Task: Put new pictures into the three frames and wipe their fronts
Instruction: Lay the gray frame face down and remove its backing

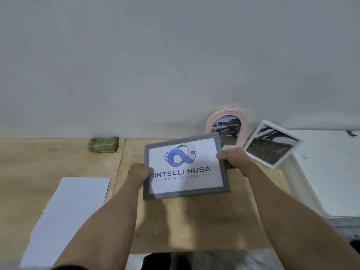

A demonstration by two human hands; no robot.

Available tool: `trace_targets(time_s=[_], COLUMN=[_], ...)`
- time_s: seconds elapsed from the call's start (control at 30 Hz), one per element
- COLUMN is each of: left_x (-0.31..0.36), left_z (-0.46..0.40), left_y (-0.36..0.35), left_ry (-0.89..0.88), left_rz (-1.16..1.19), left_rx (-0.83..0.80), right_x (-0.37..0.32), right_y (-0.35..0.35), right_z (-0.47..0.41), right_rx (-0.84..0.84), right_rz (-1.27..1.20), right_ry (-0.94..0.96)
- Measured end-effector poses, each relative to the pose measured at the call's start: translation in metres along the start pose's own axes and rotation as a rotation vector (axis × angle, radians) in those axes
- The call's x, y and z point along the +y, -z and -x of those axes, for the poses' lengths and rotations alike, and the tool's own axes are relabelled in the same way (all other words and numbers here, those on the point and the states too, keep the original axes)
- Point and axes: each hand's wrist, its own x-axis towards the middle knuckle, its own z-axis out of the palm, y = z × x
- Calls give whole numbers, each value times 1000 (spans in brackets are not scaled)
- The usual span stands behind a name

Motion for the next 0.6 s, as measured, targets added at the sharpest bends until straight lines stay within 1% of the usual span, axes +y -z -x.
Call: trace_targets(time_s=[0.07,0.17,0.23,0.3,0.4,0.53,0.6], left_x=[-24,-19,-6,14,48,81,90], left_z=[-1,58,78,89,112,146,157], left_y=[-22,-44,-56,-66,-73,-76,-68], left_ry=[32,88,90,9,-146,-277,-344], left_rz=[-10,41,45,59,53,42,38], left_rx=[-45,-150,-217,-248,-304,-430,-449], right_x=[8,11,3,-11,-28,-47,-57], right_y=[15,32,38,37,27,3,-10], right_z=[15,32,39,46,52,63,66], right_rx=[11,20,15,-2,3,-3,-25], right_rz=[13,26,97,171,187,240,282], right_ry=[-17,-65,-70,-41,-5,24,46])
